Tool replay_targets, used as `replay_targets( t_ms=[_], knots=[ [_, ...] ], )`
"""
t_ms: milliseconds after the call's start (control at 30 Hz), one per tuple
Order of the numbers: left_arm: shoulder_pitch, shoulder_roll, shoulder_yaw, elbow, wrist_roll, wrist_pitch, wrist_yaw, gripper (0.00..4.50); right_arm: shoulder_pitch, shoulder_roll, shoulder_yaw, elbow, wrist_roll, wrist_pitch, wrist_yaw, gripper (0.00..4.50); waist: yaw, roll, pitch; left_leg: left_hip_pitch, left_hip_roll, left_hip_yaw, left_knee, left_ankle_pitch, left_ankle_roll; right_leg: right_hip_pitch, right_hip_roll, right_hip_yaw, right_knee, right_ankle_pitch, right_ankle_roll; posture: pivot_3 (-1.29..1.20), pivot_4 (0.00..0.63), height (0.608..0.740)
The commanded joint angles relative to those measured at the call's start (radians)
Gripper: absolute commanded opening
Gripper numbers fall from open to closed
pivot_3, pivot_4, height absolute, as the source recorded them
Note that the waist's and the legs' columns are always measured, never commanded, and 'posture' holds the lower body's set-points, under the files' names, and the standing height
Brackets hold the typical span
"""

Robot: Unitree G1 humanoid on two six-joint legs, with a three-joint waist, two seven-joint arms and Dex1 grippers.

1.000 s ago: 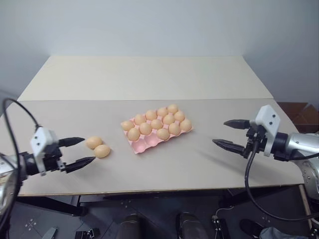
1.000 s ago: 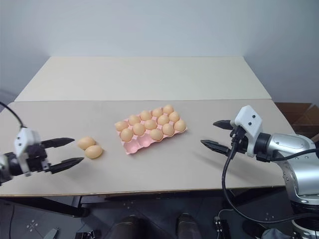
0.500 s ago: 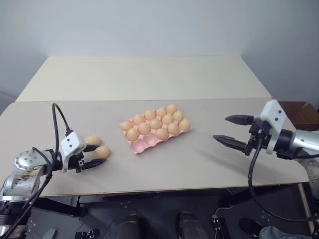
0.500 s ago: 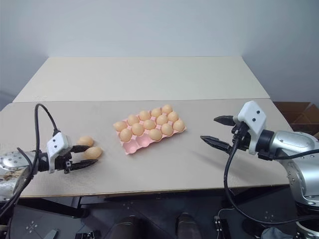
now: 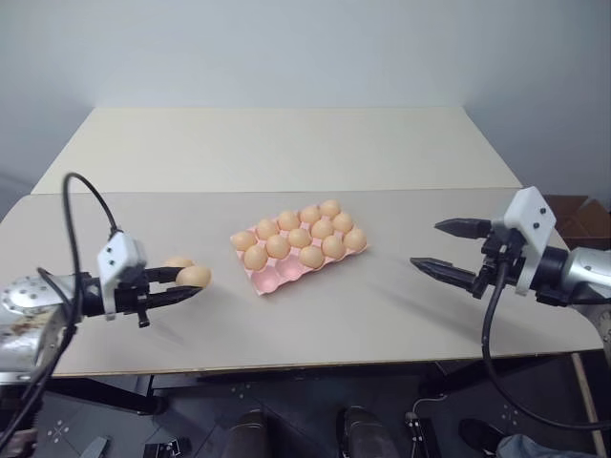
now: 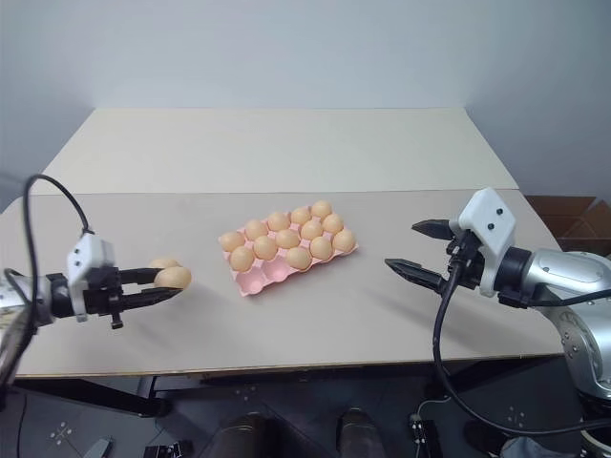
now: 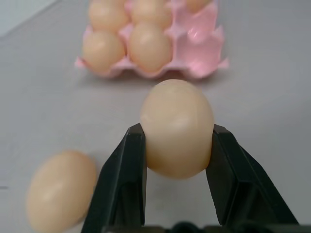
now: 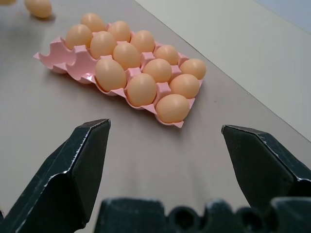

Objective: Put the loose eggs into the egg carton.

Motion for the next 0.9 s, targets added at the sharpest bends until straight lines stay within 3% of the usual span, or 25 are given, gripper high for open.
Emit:
replay_targets(
  t_ms=[33, 367, 600, 900],
  knots=[
    [-0.092, -0.033, -0.032, -0.067, -0.031, 0.071, 0.075, 1.51, -0.001, -0.018, -0.046, -0.029, 0.014, -0.006, -0.013, 4.33, 0.007, 0.0, 0.0, 0.0, 0.0, 0.0, 0.0, 0.0, 0.0, 0.001, 0.0, 0.0, 0.0, 0.0, 0.0, 0.0, 0.15, 0.74],
    [-0.351, -0.285, -0.332, 0.025, 0.117, 0.083, 0.2, 1.51, 0.019, -0.025, -0.073, -0.065, 0.026, 0.017, -0.053, 4.33, 0.014, -0.001, 0.0, -0.003, -0.003, 0.002, 0.002, 0.0, 0.001, 0.001, 0.0, 0.0, -0.002, 0.002, 0.004, 0.0, 0.15, 0.74],
    [-0.417, -0.326, -0.428, 0.116, 0.235, 0.047, 0.216, 1.51, 0.047, -0.021, -0.113, -0.102, 0.053, 0.04, -0.091, 4.33, 0.007, -0.001, 0.0, -0.002, -0.003, 0.0, 0.002, 0.0, 0.002, 0.001, 0.001, 0.001, -0.001, 0.002, 0.003, 0.0, 0.15, 0.74],
    [-0.425, -0.316, -0.337, 0.06, 0.15, 0.087, 0.189, 4.4, 0.054, -0.02, -0.132, -0.117, 0.078, 0.057, -0.123, 4.33, 0.007, -0.001, 0.0, -0.002, -0.003, -0.002, 0.002, 0.0, 0.002, 0.001, 0.0, 0.001, -0.002, 0.002, 0.004, 0.0, 0.15, 0.74]
  ],
)
